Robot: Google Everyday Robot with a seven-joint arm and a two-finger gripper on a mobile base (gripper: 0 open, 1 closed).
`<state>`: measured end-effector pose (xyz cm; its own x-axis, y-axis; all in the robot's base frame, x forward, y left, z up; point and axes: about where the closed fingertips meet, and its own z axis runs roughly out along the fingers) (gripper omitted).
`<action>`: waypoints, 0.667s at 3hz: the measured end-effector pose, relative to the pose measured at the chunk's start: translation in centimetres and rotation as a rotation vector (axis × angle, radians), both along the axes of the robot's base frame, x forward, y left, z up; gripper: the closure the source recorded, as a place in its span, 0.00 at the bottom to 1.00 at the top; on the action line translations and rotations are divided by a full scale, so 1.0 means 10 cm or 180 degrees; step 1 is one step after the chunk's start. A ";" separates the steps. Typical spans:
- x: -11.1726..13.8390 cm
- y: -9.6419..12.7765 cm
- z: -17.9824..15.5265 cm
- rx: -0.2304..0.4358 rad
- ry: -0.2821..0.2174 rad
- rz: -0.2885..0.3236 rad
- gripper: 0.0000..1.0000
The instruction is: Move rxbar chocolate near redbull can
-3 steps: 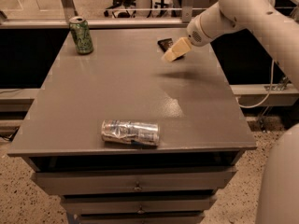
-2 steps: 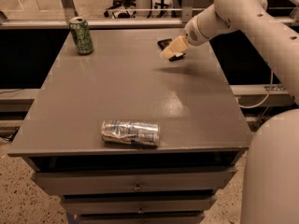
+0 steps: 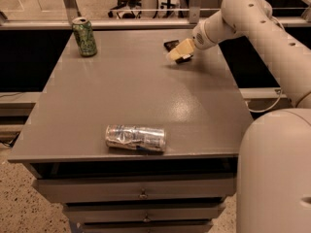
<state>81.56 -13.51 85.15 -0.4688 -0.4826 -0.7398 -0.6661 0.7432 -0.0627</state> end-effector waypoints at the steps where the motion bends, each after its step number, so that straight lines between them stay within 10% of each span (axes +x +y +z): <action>1: 0.05 0.02 -0.08 0.0064 0.0043 -0.0020 0.13; 2: 0.07 0.08 -0.14 0.0094 0.0068 -0.0008 0.37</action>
Offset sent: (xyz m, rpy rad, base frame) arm 0.0077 0.0090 -0.0134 0.0398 0.0213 -0.0044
